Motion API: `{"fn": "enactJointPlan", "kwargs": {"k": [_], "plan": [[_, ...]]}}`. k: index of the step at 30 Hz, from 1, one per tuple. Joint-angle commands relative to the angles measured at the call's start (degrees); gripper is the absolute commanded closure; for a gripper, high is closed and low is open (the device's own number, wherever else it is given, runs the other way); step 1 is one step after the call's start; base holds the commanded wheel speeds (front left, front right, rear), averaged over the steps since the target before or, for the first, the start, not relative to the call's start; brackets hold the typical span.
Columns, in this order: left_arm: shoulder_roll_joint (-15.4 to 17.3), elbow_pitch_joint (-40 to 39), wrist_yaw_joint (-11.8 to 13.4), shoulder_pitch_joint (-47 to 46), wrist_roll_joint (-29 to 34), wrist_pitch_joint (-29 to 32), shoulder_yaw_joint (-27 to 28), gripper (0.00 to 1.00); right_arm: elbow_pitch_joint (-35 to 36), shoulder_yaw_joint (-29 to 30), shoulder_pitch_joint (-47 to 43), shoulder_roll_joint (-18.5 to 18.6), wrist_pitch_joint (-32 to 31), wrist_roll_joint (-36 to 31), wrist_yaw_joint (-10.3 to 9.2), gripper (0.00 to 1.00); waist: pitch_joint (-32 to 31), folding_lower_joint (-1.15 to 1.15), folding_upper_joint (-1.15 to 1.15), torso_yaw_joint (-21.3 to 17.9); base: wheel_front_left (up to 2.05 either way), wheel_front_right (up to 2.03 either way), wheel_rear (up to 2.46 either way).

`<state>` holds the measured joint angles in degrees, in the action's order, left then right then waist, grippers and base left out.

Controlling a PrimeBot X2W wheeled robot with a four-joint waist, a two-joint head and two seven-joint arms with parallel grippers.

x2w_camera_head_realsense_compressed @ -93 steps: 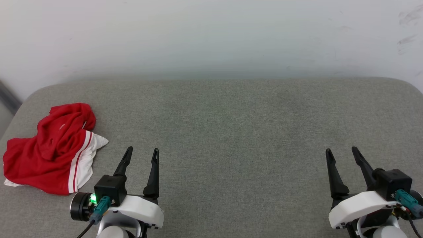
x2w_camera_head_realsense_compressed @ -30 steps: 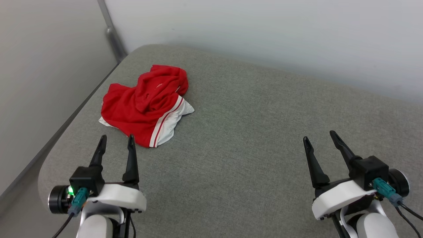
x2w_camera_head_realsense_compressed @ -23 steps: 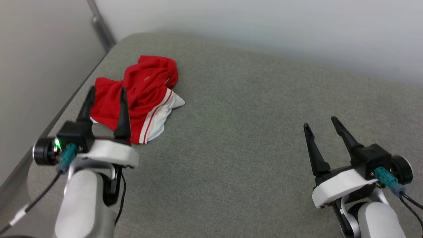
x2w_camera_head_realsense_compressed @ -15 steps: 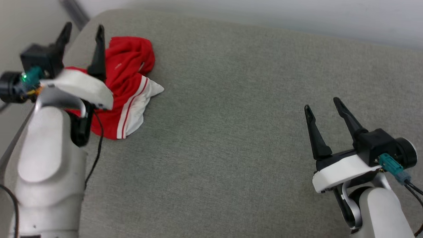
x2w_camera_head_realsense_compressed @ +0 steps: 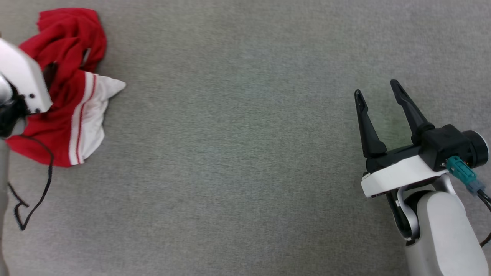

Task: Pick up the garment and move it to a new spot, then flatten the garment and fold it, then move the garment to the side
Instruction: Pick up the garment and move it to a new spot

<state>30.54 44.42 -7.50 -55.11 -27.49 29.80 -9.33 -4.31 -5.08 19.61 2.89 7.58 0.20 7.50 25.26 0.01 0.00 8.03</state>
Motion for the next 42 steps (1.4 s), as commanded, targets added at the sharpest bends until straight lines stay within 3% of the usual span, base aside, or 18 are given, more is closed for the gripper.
{"fn": "enactJointPlan", "kwargs": {"k": [1,6,11,12,13,14,21,28,37,42], "plan": [[0.9,1.3,0.1,0.8,-2.1,1.7,0.3,0.0,-0.3,-0.2,1.1,0.0,0.4,0.1,-0.02,0.0,1.9,-0.01,0.0,-1.9,0.0,0.0,0.0],[1.7,5.9,0.1,3.1,-7.7,6.9,2.0,0.0,0.0,-0.2,2.4,0.0,0.7,0.3,-0.01,0.0,4.3,-0.01,0.0,-3.6,0.0,0.0,0.0],[0.0,11.0,0.9,6.3,-9.9,9.0,2.7,0.0,0.2,0.2,2.9,0.0,0.7,0.0,-0.02,0.0,5.5,-0.01,0.0,-4.9,0.0,0.0,0.0],[-0.2,11.6,1.0,6.6,-10.0,9.1,2.7,0.06,0.2,0.5,2.8,0.0,0.8,-0.2,-0.02,0.0,5.5,-0.01,0.0,-5.0,0.0,0.0,0.0],[-0.3,11.8,1.2,6.9,-9.6,8.3,2.5,0.56,0.1,0.6,2.7,0.0,0.8,-0.3,-0.02,0.0,5.3,-0.01,0.0,-5.1,0.0,0.0,0.0],[-0.3,12.2,1.4,7.1,-9.6,7.8,2.4,1.0,0.1,0.8,2.4,0.0,0.7,-0.3,-0.02,0.0,5.1,-0.01,0.0,-5.1,0.0,0.0,0.0],[1.8,10.5,4.6,2.9,-6.0,-3.4,2.0,1.0,-0.4,2.3,0.1,0.0,0.4,-0.6,-0.02,0.0,0.0,-0.01,0.0,-3.9,0.0,0.0,0.0],[1.5,8.9,5.3,-0.1,-2.8,-16.1,0.7,1.0,-1.0,2.6,-2.3,0.0,0.2,0.3,-0.02,0.0,-6.5,-0.01,0.0,-2.7,0.0,0.0,0.0],[-1.0,6.8,5.2,-1.1,-0.4,-33.8,-0.4,1.0,-0.7,3.4,-6.2,0.0,-0.3,2.5,-0.02,0.0,-14.3,-0.01,0.0,-3.4,0.0,0.0,0.0],[-3.4,6.1,5.0,0.4,0.3,-38.7,-1.5,1.0,-0.3,3.7,-7.8,0.0,-0.7,3.0,-0.02,0.0,-16.5,-0.01,0.0,-4.8,0.0,0.0,0.0]]}}
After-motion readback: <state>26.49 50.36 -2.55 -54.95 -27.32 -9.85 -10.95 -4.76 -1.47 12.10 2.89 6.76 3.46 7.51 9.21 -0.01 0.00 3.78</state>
